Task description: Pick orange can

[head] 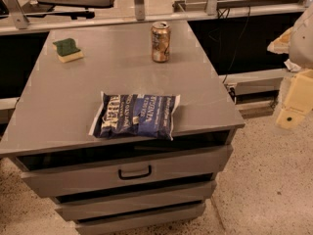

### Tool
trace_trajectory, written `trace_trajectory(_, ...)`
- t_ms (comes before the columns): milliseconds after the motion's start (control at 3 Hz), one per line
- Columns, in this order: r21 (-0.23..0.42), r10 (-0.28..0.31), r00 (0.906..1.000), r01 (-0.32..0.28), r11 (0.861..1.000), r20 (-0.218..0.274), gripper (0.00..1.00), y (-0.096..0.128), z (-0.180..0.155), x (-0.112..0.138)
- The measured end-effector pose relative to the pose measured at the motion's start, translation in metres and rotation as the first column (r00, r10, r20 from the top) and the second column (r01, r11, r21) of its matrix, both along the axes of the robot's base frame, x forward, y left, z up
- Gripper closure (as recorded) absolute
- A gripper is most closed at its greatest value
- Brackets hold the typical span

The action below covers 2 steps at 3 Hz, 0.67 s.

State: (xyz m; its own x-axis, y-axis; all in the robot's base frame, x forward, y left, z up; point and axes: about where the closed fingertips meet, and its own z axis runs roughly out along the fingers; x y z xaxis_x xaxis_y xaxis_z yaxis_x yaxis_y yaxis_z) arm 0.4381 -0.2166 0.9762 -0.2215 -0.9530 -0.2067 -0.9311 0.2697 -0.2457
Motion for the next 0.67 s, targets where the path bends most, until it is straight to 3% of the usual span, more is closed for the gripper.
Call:
trace_trajectory(333,0.000,0.000,1.0000,0.000,1.000,0.000,0.00,0.000,0.000,0.000)
trace_trajectory(667,0.021,0.007,0.9995,-0.008,1.000,0.032,0.00,0.006,-0.006,0.016)
